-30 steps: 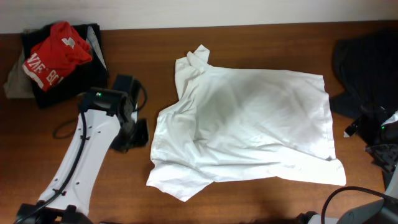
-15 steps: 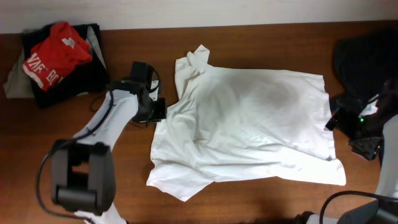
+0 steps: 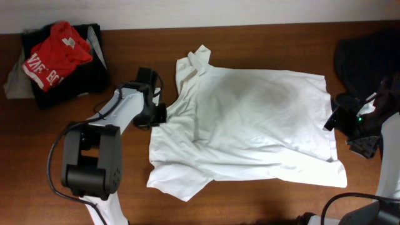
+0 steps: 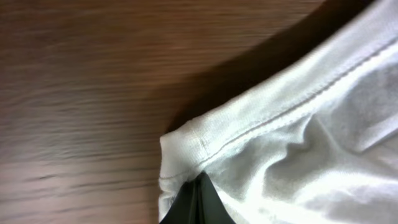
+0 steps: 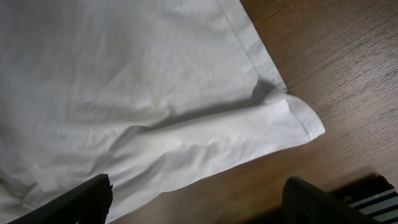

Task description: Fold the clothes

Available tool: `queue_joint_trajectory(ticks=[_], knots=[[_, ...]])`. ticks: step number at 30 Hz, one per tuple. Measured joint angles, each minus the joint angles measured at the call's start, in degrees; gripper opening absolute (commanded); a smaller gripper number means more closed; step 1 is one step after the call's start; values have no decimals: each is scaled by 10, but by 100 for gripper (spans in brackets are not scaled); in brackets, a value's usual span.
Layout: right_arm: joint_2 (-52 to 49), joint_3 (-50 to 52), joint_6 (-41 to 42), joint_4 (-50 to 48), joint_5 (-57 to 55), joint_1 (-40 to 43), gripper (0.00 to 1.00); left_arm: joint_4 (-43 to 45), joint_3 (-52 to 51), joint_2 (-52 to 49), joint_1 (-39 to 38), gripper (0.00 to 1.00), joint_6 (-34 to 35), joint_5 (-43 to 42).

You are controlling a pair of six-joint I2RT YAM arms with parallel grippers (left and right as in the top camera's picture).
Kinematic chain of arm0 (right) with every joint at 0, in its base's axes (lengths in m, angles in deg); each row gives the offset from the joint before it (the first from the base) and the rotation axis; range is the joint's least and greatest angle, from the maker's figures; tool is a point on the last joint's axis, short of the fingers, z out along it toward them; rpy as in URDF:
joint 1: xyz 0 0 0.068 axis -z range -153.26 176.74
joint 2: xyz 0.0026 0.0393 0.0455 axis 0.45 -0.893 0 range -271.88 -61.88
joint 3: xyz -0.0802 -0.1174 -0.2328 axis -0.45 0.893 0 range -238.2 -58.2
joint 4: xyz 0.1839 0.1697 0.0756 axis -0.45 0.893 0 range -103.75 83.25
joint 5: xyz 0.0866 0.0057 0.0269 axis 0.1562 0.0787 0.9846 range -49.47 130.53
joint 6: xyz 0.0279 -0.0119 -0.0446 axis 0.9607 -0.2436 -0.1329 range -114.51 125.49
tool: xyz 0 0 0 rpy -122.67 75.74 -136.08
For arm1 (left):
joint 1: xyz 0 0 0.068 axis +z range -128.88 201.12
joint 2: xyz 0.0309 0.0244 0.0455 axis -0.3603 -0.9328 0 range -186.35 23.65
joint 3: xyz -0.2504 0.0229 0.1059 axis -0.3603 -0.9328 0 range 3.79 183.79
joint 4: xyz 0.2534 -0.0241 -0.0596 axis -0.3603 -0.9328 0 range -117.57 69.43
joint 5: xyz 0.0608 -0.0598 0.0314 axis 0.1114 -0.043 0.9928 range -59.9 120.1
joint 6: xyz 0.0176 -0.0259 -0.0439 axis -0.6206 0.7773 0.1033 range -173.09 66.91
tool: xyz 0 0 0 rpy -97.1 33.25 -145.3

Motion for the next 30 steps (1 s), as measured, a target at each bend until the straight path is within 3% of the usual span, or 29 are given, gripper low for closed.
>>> queue_joint_trajectory(ticks=[9, 16, 20, 22, 26, 30], knots=[[0, 0, 0, -3, 0, 0, 91, -72, 2, 0, 58, 1, 44, 100], [0, 0, 0, -7, 0, 0, 91, -156, 2, 14, 75, 1, 128, 224], [0, 1, 0, -18, 0, 0, 88, -145, 1, 58, 97, 1, 140, 241], [0, 1, 0, -32, 0, 0, 87, -98, -2, 88, 97, 1, 121, 216], [0, 1, 1, -69, 28, 0, 76, 66, -2, 123, 58, 2, 15, 42], [-28, 1, 0, -138, 46, -28, 45, 167, -2, 115, 3, 1, -53, -61]])
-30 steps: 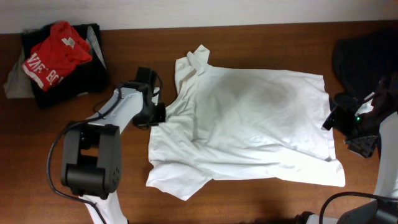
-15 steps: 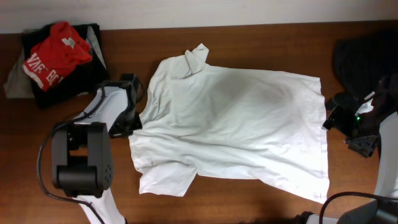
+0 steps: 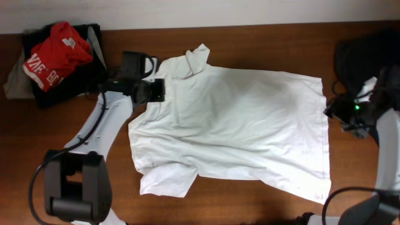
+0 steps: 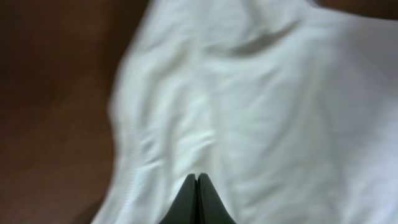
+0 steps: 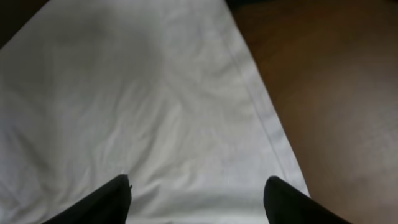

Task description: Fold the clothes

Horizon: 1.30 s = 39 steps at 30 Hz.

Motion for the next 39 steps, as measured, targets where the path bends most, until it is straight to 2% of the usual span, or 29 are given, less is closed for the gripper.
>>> queue_joint_trajectory(ticks=[8, 12, 17, 19, 26, 28, 39], knots=[[-132, 0, 72, -90, 8, -107, 43, 29, 0, -56, -10, 1, -19, -23], [-183, 0, 82, -106, 8, -123, 43, 30, 0, -59, -10, 1, -19, -24], [-188, 1, 84, -118, 8, -123, 37, 29, 0, -72, -10, 1, -21, -24], [-188, 1, 85, -118, 8, -123, 28, 25, 0, -88, -10, 1, -21, -24], [-188, 1, 91, -121, 8, -123, 13, 16, 0, -104, -10, 1, -21, -19], [-188, 1, 92, -124, 8, -123, 4, 16, 0, -104, -10, 1, -21, -17], [-188, 1, 99, -147, 8, -133, 4, 15, 0, -104, -12, 1, -21, -10]])
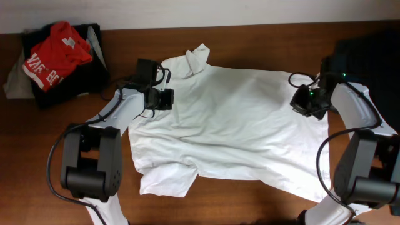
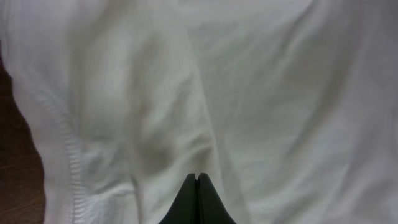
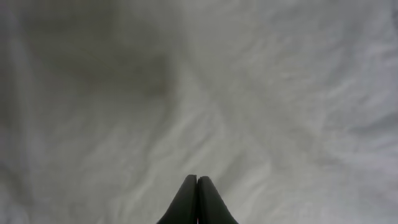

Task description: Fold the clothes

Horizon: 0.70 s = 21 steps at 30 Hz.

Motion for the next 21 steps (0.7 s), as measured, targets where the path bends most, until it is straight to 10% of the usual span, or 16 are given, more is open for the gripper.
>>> queue_joint_trajectory(ticks=[21], knots=[[0, 45, 2, -80, -24, -45, 4, -10, 0, 0, 0, 1, 0, 19]])
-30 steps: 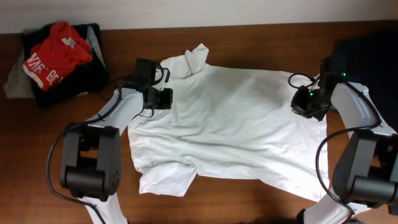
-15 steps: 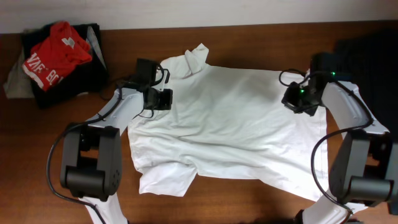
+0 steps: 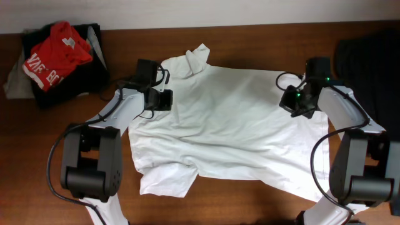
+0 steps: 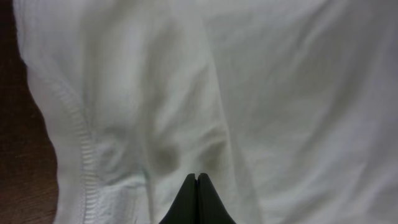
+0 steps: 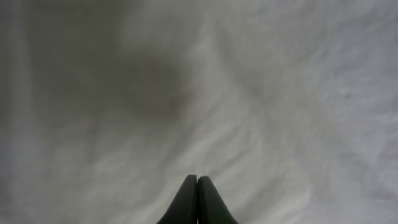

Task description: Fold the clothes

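Note:
A white polo shirt [image 3: 237, 125] lies spread across the brown table, collar [image 3: 199, 57] at the top left and hem to the right. My left gripper [image 3: 160, 100] rests on the shirt's upper left by the shoulder seam [image 4: 78, 143]. It is shut, tips [image 4: 198, 180] pinched into the cloth. My right gripper [image 3: 294, 101] sits on the shirt's upper right part. It is shut too, its tips [image 5: 197, 182] down in the fabric. In both wrist views white cloth fills the frame.
A pile of clothes with a red shirt [image 3: 57, 51] on dark garments lies at the far left corner. Dark clothing [image 3: 372, 59] lies at the far right. Bare table [image 3: 262, 200] shows along the near edge below the shirt.
My right gripper has shifted a little to the left over the shirt. The left gripper has hardly moved, with the seam now slightly further right in its view. Both stay shut.
At first the shirt lay bunched, with my left gripper shut at its left edge and the right one open off its right end. A second later the shirt lay spread further left. Then both grippers were shut on its upper part, as now.

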Available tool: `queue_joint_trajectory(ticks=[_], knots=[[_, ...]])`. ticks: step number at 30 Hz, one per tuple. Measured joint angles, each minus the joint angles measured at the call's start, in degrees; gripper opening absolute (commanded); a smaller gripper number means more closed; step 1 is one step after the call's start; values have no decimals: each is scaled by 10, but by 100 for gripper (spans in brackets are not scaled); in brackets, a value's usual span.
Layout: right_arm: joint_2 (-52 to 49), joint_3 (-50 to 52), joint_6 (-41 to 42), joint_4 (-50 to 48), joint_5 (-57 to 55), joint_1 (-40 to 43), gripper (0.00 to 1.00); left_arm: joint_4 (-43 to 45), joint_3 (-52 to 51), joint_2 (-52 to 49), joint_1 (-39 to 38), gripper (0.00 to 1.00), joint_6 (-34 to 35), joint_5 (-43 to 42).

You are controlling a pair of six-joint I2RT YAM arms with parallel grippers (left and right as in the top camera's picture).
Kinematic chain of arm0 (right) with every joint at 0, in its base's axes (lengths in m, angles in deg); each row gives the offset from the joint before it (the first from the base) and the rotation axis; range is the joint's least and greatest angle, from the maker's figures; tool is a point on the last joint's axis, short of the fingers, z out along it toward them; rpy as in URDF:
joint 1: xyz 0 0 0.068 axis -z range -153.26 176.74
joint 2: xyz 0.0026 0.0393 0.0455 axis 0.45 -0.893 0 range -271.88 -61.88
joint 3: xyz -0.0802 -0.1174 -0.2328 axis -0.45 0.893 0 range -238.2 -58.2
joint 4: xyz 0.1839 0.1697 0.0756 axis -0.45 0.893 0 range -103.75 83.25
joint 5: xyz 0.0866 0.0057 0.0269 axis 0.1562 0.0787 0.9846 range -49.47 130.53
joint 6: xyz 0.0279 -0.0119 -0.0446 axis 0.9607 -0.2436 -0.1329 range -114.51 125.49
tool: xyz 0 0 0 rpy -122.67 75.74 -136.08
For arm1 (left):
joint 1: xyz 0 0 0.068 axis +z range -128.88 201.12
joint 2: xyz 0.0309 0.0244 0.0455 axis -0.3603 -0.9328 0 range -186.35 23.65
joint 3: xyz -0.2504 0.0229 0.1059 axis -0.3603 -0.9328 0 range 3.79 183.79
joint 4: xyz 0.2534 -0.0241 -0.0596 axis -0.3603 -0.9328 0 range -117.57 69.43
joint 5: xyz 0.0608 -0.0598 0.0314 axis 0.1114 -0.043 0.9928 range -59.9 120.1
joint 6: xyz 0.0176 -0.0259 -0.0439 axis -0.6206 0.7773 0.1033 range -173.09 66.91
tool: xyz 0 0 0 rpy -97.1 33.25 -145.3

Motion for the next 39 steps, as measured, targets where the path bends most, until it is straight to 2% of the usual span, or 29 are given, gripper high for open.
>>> queue_joint_trajectory(ticks=[6, 14, 23, 39], knots=[[0, 3, 0, -8, 0, 0, 4, 0, 0, -12, 0, 1, 0, 1], [-2, 3, 2, -10, -1, 0, 4, 0, 0, -24, 0, 1, 0, 56], [-61, 4, 8, -12, -16, 1, 4, 1, 0, -25, 4, 1, 0, 101], [-61, 4, 10, 4, -35, 22, 4, 16, 11, -42, 56, 1, 0, 108]])
